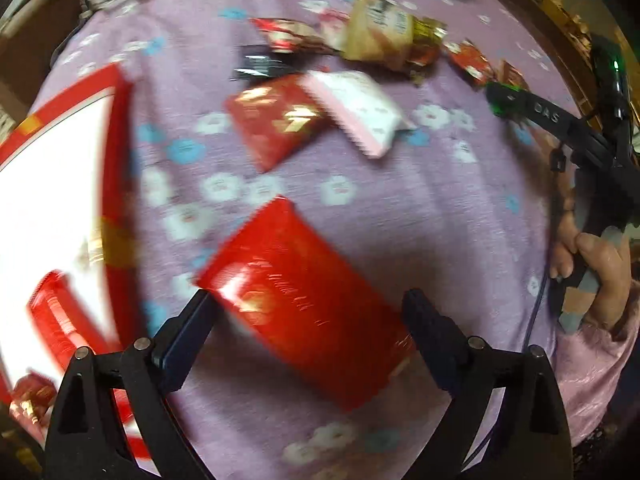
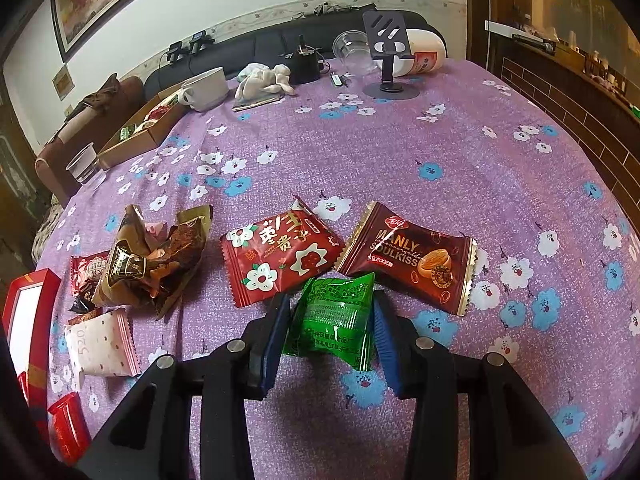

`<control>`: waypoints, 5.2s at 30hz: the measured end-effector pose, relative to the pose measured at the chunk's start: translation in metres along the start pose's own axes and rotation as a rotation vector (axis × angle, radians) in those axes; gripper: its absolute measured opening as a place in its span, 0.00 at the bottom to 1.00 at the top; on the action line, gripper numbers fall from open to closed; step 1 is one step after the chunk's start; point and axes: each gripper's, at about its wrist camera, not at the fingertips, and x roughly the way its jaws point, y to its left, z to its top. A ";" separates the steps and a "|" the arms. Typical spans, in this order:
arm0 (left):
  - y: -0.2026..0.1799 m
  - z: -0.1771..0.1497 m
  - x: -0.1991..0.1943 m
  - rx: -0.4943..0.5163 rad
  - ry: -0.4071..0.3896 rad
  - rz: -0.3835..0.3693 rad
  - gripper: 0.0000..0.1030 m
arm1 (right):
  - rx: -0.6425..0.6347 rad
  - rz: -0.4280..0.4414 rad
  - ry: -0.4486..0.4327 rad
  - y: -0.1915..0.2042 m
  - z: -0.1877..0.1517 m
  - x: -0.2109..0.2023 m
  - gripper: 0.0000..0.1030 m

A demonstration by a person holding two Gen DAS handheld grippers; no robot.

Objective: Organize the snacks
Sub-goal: 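Lift the red bar with the left tool and carry it toward the tray, then drop the red bar and green packet into the tray, opening both tools, then grasp the brown chocolate packet with the right tool while the left tool grasps the white packet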

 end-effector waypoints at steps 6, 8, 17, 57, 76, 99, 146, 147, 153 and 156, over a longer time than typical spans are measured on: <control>-0.029 0.006 0.008 0.201 -0.103 0.017 0.92 | 0.008 0.010 0.002 -0.001 0.000 -0.001 0.43; -0.022 0.006 0.011 0.175 -0.103 0.023 0.92 | 0.008 0.011 0.002 -0.002 0.000 -0.001 0.43; 0.002 -0.021 0.005 0.038 -0.124 0.071 0.93 | -0.040 -0.024 -0.001 0.006 -0.002 0.000 0.45; 0.076 -0.094 -0.104 -0.169 -0.595 0.016 0.47 | 0.181 0.687 0.008 -0.003 -0.001 -0.023 0.27; 0.183 -0.134 -0.092 -0.411 -0.585 0.104 0.47 | -0.131 0.877 0.199 0.210 -0.051 -0.044 0.27; 0.207 -0.142 -0.089 -0.428 -0.611 0.122 0.48 | -0.239 0.915 0.241 0.278 -0.074 -0.050 0.45; -0.006 0.019 -0.053 0.269 -0.450 0.129 0.73 | 0.299 0.436 0.118 -0.112 0.047 0.029 0.69; -0.008 0.020 -0.052 0.290 -0.446 0.138 0.73 | 0.249 0.406 0.125 -0.105 0.047 0.027 0.69; -0.029 0.023 -0.049 0.457 -0.448 0.213 0.73 | 0.002 0.141 0.102 -0.059 0.038 0.021 0.58; -0.035 0.026 -0.048 0.512 -0.456 0.232 0.73 | -0.112 -0.075 0.063 -0.040 0.032 0.022 0.30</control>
